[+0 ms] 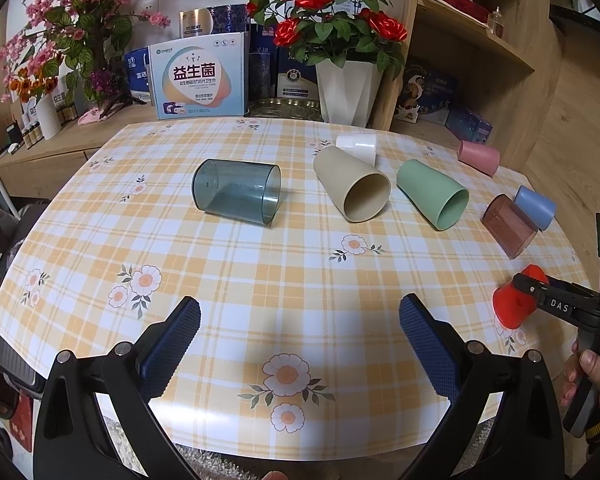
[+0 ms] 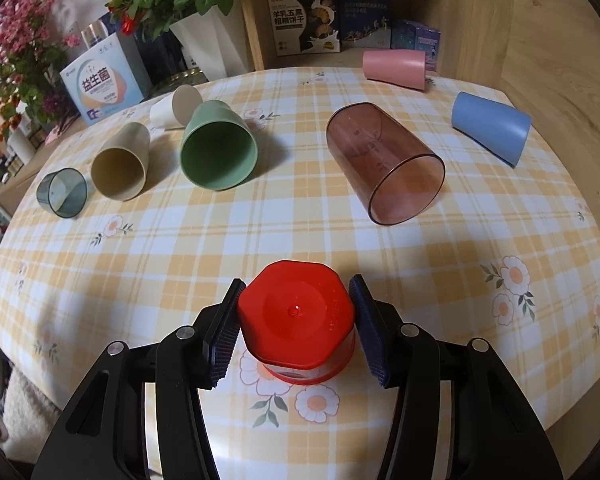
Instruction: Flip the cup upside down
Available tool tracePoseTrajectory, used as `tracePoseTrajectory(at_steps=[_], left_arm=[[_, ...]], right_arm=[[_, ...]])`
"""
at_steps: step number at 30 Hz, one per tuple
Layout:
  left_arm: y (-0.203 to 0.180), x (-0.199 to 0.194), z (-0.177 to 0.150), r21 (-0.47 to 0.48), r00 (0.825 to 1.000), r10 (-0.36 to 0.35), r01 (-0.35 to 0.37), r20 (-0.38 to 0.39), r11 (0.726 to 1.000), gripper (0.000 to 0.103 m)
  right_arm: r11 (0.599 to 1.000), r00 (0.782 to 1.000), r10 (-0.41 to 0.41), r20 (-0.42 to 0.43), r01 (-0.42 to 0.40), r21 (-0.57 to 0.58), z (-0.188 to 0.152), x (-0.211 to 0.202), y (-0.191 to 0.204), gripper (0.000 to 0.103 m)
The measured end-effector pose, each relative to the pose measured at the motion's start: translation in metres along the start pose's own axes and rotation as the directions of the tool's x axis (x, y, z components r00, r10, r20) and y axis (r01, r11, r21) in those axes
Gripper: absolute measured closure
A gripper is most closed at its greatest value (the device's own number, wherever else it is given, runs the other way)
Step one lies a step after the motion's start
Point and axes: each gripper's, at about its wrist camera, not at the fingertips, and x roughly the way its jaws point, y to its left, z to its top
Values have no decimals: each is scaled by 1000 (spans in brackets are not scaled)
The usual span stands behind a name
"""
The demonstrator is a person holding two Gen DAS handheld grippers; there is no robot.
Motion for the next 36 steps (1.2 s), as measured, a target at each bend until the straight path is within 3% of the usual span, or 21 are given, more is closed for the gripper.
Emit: tracePoseTrajectory(at_steps=[10,11,17,18,19,28,36], left_arm=[[5,-8,4,-22,1000,-13,13,10,1000,6],[5,-9,6,-23,1000,-13,13,10,1000,6],[2,-17,10,-4,999,-33,34,27,999,6],[1,-18,11,-1,999,-34,34,30,999,6],[0,-20,11,1,999,-35,35,34,999,6],[-1,-51,33,58,993,-41,35,107,998,6],[-6,-112,58,122,972,-53,25,229,992,6]], right_arm=[[1000,999,-5,-34,5,-9,3,1,3,49],[1000,999,-9,-33,8,-9,3,1,3,44],[999,1000,0,-3,0,-34,8,-14,9,33],[999,1000,-12,6,12,-40,9,-16,11,28],[999,999,-26,21,27,-45,9,-21,12,13],[999,989,13,149,-17,28,19,-80,13,13],[996,969,65,239,-76,38,27,-148,23,13]])
